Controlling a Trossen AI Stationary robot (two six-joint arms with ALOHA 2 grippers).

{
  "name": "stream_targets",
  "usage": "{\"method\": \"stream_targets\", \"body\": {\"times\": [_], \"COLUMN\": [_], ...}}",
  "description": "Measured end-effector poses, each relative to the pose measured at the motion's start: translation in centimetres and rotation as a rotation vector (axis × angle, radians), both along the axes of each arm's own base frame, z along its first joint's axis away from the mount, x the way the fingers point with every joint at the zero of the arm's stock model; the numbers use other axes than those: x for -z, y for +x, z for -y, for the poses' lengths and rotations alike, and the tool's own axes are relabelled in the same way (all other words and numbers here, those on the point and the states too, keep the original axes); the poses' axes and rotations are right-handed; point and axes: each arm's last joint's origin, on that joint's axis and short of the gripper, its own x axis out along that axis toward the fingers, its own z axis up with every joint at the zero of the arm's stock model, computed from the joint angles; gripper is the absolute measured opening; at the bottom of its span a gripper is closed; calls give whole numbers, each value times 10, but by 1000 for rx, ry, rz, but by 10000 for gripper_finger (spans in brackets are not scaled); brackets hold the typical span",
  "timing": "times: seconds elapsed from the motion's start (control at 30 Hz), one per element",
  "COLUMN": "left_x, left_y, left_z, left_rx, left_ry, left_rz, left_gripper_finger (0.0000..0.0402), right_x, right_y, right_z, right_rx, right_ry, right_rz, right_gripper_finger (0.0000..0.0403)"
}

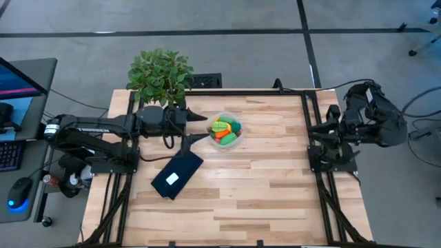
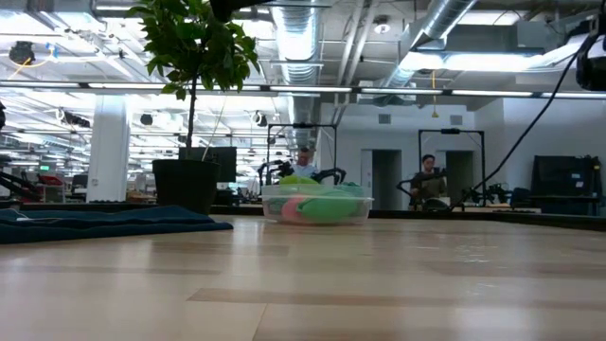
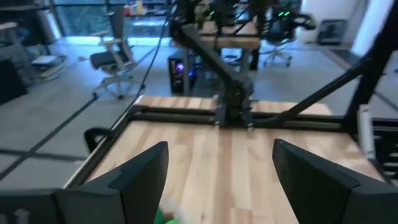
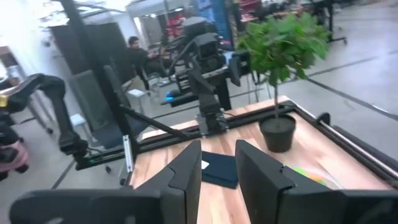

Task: Pick and placing Produce into tupperware
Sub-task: Return to Home Position

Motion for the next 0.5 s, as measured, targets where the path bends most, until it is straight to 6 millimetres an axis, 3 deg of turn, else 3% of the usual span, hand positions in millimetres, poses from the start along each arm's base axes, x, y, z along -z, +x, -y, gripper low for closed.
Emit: {"method": "stream_targets", "body": {"times": [0.5], "left_x": [0], "left_y": [0], "left_z": [20], "left_rx": [88], "left_ry": [-17], "left_rz": [3], "left_gripper_finger": [279], "right_x": [-28], "right_y": [16], "right_z": [-1], "right_rx": [-238], "right_ry": [-168], "right_rz": [151], "right_gripper_finger": [93]}}
